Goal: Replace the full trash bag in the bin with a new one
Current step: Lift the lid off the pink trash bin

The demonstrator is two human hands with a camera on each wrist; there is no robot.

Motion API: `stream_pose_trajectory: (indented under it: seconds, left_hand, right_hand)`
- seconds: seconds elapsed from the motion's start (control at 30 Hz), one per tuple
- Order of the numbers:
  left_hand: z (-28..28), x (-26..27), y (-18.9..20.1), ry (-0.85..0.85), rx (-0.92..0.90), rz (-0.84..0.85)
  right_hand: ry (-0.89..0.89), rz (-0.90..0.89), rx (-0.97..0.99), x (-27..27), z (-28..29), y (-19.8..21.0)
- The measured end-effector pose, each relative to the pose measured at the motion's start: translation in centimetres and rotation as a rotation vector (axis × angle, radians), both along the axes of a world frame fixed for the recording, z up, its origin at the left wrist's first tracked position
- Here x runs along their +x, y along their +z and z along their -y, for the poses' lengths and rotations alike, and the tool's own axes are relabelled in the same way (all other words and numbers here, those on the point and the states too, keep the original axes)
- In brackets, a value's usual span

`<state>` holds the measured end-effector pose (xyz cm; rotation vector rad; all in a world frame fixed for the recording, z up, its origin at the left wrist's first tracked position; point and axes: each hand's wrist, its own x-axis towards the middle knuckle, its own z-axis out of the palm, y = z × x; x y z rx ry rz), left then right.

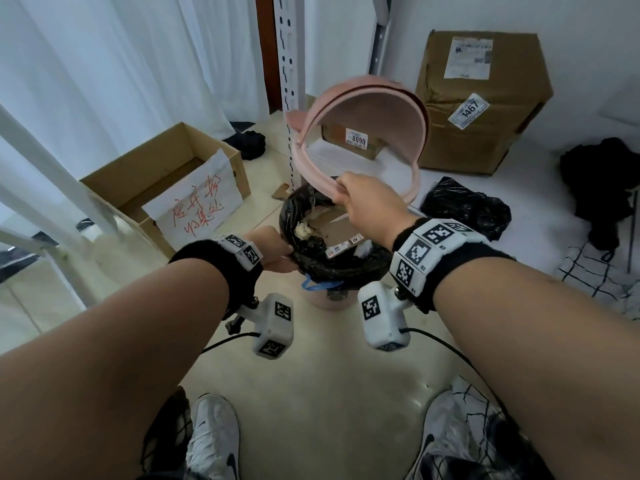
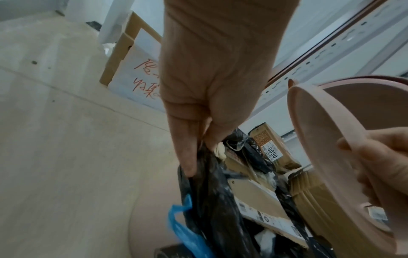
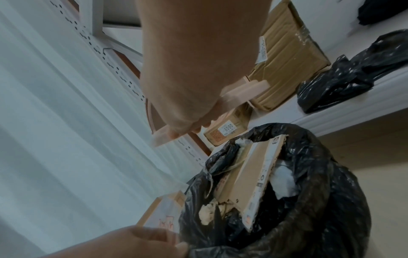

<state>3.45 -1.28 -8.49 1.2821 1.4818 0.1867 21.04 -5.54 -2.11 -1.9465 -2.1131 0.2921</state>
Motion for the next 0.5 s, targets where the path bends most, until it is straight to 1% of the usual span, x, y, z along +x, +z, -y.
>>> stream_pose_trajectory:
  seconds: [0.07,0.1,0.13,0.17,0.23,0.27,0.33,0.4,0.5]
  left_hand:
    - [-0.1,-0.1,0.8,-0.108,0.023,-0.119]
    - [-0.3,-0.2,1.3,-0.145,0.092,-0.188]
    - [-0.7,-0.3,1.8,-0.145,0.205,-0.229]
    - [-1.1,-0.3,2.4,-0.111,0.334,-0.227]
    - [-1.6,-0.5,3.8,0.021,0.542,-0.122]
    - [-1.5,-0.7,4.6,0.075,0.600,-0.052]
    - [-1.3,-0.9,6.1,0.095,0.684,0.046]
    - [-1.0,-1.4,7.4,0.065,0.767,0.033]
    - [-0.4,-2.4,9.8,-0.053,0.862,-0.124]
  right_hand:
    - [-0.023,0.056,-0.003,1.0,0.3,-0.1]
    - [-0.029,0.083,-0.005,1.5,0.4,0.0]
    - [-0.030,0.115,-0.013,1.9,0.5,0.1]
    - [-0.027,0.146,-0.024,2.2,0.6,0.3]
    - [-0.015,0.189,-0.044,2.6,0.6,0.8]
    - [-0.004,0.203,-0.050,2.6,0.8,1.1]
    - [0.023,0.225,-0.056,2.6,0.9,1.6]
    - [0.069,0.266,-0.069,2.2,0.9,2.2]
    - [0.174,0.373,-0.064,1.0,1.0,3.1]
